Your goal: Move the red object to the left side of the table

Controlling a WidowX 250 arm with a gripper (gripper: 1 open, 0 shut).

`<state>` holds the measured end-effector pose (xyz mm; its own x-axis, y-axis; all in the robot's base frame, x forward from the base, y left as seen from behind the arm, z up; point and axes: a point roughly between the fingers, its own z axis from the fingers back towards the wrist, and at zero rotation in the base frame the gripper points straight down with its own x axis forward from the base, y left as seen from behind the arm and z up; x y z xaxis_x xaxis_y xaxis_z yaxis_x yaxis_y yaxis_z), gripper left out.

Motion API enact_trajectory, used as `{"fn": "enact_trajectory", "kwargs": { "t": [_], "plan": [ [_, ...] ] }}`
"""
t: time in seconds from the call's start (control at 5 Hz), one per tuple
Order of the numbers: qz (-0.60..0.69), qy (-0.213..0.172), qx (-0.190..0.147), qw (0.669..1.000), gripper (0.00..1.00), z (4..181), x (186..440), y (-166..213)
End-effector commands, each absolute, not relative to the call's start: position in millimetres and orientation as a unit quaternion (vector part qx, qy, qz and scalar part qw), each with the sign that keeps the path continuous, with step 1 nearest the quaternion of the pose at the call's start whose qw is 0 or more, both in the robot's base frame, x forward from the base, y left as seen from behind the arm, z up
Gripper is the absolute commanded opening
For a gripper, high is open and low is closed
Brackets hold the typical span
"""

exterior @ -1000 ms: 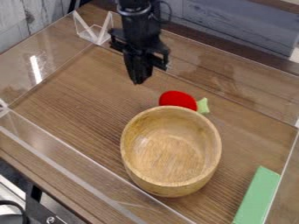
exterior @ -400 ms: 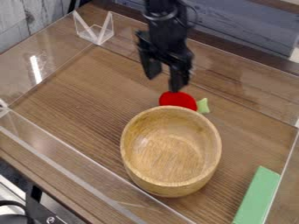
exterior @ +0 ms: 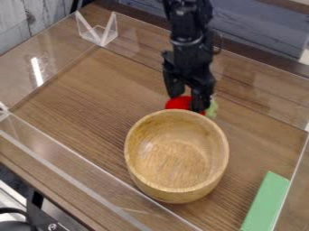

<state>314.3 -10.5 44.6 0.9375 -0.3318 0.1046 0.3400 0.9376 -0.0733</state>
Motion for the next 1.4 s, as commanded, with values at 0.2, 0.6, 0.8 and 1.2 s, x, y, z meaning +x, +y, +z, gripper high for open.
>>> {"fn": "enact_trajectory", "kwargs": {
  "t": [0.2,0.6,0.8,1.2],
  "plan": [
    [-0.163,-0.078,-0.038,0.983,0.0,68.3,315.1,-6.1],
    [-0.158,-0.115,-0.023,0.98,0.0,119.5,299.8,16.6],
    [-0.137,-0.121,-0.011,0.983,0.0,119.3,298.6,46.8],
    [-0.088,-0.12,0.006,0.989,0.0,115.3,298.6,97.9]
  ]
}}
